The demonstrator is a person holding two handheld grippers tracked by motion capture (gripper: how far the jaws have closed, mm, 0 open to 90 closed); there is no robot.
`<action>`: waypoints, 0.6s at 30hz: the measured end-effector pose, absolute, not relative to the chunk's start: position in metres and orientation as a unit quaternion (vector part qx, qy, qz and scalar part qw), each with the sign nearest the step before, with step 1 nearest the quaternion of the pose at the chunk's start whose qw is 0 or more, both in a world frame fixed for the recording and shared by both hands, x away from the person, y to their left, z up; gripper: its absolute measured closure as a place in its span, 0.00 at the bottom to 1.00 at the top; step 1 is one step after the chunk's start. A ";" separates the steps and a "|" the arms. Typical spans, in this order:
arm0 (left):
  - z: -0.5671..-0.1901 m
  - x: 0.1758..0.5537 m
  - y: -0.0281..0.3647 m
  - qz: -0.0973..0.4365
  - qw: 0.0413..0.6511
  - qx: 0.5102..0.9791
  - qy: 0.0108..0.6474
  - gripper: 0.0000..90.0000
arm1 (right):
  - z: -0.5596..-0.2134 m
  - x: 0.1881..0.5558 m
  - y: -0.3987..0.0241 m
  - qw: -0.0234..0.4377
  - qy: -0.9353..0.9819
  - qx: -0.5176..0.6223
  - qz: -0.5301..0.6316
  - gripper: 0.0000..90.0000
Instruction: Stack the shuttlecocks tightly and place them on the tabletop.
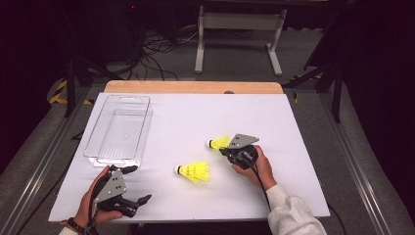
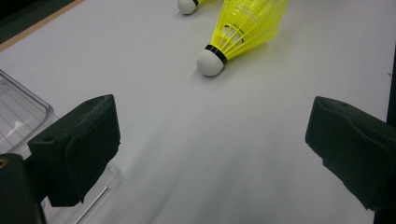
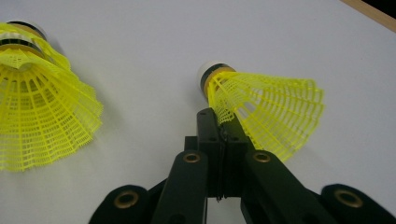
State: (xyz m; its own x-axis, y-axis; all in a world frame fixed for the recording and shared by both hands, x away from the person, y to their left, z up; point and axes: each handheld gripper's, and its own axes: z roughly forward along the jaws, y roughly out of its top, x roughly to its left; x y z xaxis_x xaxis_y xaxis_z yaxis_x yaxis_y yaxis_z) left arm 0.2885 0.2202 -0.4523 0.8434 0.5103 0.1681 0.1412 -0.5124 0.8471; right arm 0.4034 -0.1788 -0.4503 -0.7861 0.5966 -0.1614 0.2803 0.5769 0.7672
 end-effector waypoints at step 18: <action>-0.451 0.289 0.221 0.205 0.458 0.844 0.191 0.04 | -0.435 0.393 -0.189 0.218 0.851 0.241 0.413 1.00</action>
State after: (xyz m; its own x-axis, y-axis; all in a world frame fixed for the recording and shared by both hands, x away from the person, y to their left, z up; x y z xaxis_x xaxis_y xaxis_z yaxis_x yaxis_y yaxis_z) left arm 0.2891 0.2207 -0.4509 0.8429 0.5101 0.1712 0.1347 -0.5081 0.8507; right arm 0.3933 -0.1888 -0.4348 -0.7886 0.5904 -0.1720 0.2302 0.5429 0.8076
